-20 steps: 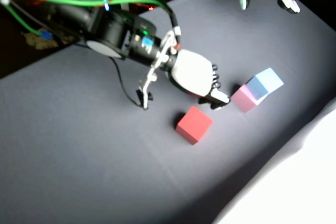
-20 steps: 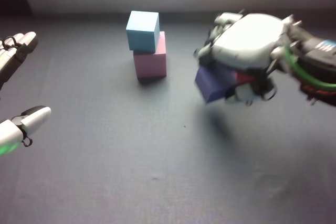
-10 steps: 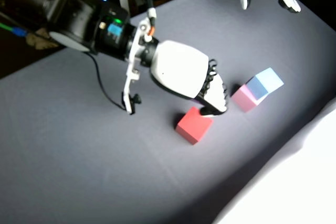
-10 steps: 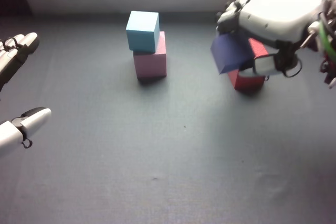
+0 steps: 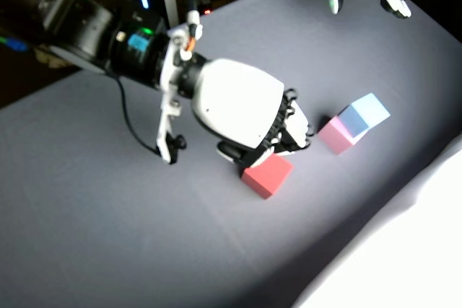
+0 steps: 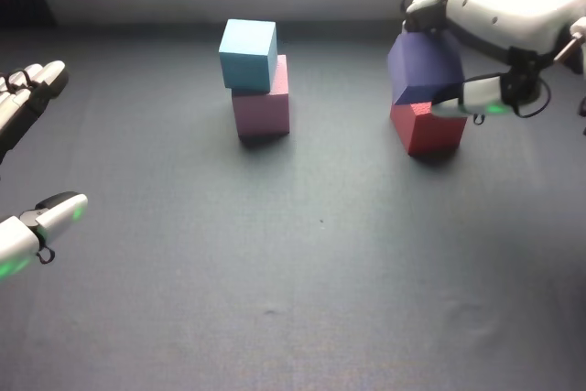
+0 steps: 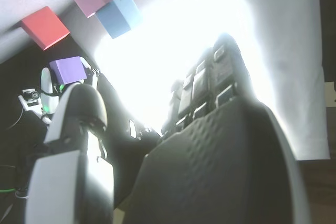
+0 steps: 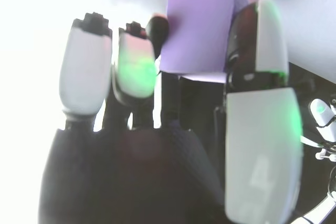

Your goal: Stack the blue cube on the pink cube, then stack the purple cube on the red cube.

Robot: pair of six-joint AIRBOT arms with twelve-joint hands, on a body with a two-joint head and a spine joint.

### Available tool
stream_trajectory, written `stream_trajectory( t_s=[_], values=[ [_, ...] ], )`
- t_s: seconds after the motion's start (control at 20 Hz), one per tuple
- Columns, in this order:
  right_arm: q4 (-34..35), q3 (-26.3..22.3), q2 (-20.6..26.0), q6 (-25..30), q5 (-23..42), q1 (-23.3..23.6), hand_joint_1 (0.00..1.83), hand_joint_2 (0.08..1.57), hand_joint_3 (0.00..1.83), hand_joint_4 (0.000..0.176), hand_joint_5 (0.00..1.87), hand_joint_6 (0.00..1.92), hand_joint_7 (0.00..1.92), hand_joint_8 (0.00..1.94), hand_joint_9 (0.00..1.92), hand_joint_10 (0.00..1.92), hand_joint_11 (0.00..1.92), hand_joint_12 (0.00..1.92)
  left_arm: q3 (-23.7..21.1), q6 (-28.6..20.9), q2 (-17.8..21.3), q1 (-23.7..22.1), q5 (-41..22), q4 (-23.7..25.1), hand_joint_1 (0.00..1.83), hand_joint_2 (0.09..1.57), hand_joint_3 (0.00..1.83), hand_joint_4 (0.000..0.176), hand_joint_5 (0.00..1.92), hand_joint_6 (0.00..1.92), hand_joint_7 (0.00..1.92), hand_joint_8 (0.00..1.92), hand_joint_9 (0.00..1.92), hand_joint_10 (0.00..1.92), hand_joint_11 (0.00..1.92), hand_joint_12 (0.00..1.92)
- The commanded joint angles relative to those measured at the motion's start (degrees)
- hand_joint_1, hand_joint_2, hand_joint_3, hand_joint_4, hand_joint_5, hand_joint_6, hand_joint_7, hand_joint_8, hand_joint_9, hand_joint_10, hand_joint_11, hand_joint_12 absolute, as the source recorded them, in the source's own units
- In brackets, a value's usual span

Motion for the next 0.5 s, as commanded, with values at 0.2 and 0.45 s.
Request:
stream_trajectory(
  t_s=[0.2, 0.45],
  values=[
    [0.68, 0.14, 1.37, 0.25, 8.26, 0.70, 1.18, 1.26, 0.00, 0.000, 0.84, 1.16, 0.58, 1.65, 0.37, 1.59, 0.23, 1.92, 0.01, -0.45, 0.24, -0.03, -7.57, 0.10, 0.77, 1.30, 0.00, 0.045, 0.00, 0.00, 0.00, 0.00, 0.00, 0.00, 0.00, 0.00],
    [2.45, 1.57, 1.46, 0.23, 7.17, 0.70, 1.17, 1.25, 0.00, 0.000, 0.80, 1.18, 0.67, 1.59, 0.53, 1.59, 0.43, 1.92, 0.04, -0.49, 0.19, 0.02, -7.55, 0.01, 0.77, 1.29, 0.00, 0.057, 0.00, 0.00, 0.00, 0.00, 0.00, 0.00, 0.00, 0.00]
  ],
)
